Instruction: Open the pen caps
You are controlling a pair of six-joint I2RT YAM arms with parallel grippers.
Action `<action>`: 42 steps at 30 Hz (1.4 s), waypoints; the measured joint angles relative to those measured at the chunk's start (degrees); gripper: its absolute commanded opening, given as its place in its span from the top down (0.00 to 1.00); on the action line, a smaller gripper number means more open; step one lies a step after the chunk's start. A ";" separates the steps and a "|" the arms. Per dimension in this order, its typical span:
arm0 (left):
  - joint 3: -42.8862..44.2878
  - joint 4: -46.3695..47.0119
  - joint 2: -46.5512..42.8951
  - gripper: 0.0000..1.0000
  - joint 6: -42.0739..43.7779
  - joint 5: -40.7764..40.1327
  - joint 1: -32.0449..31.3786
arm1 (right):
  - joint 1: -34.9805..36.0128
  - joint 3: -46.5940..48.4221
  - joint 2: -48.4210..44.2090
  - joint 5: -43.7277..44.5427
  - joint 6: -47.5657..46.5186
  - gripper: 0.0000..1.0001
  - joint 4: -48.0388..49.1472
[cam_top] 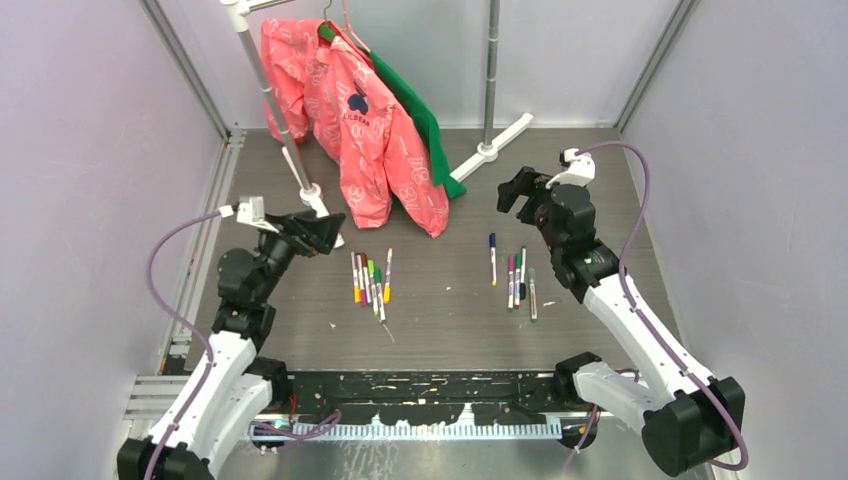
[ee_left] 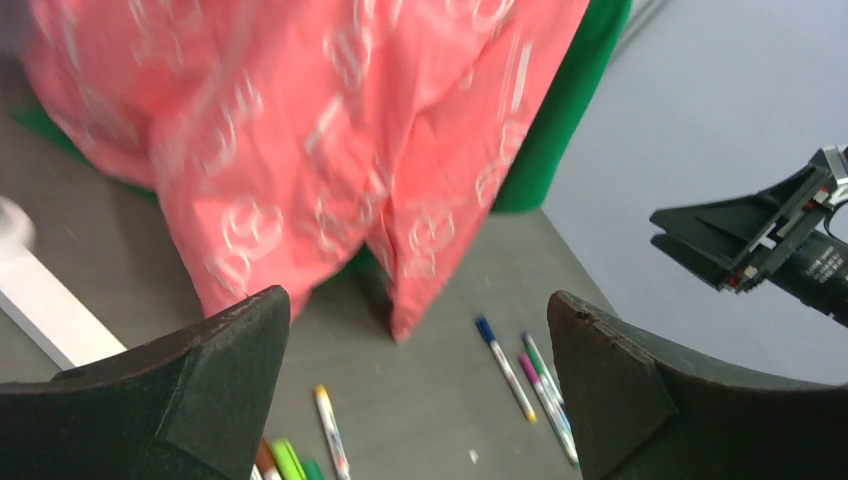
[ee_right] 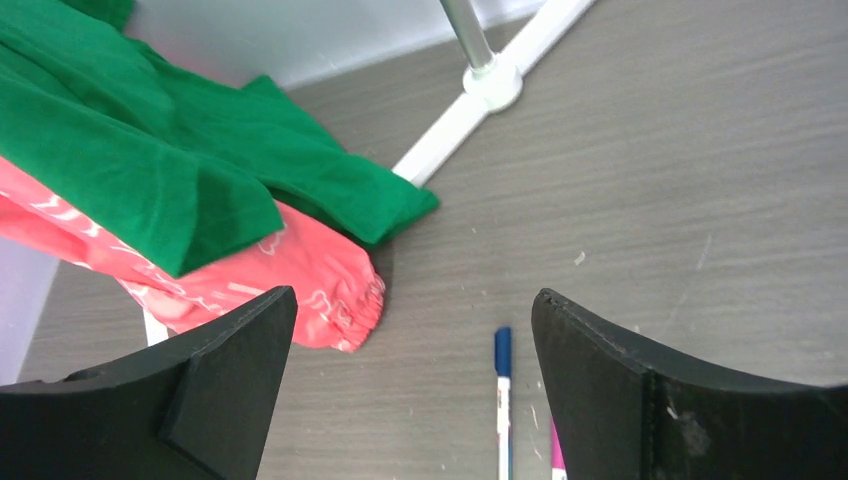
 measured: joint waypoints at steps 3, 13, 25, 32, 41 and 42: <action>0.92 -5.44 3.61 0.01 -4.07 3.98 -0.15 | 0.00 1.03 0.46 0.70 1.11 0.10 -5.03; 7.28 -24.44 3.26 0.06 -3.41 -10.21 -9.16 | 0.44 0.26 6.03 1.03 4.55 0.19 -15.13; 11.52 -37.59 13.70 0.08 0.48 -33.83 -25.57 | 7.10 0.28 15.93 4.44 4.63 0.29 -19.08; 13.03 -39.85 15.06 0.08 0.44 -38.71 -28.70 | 9.29 0.42 19.63 7.13 5.11 0.30 -19.78; 14.69 -41.05 17.81 0.08 0.33 -39.78 -29.57 | 9.60 0.44 24.11 7.41 5.38 0.30 -19.61; 14.73 -41.07 18.12 0.08 0.33 -39.76 -29.64 | 9.60 0.44 24.50 7.39 5.38 0.31 -19.54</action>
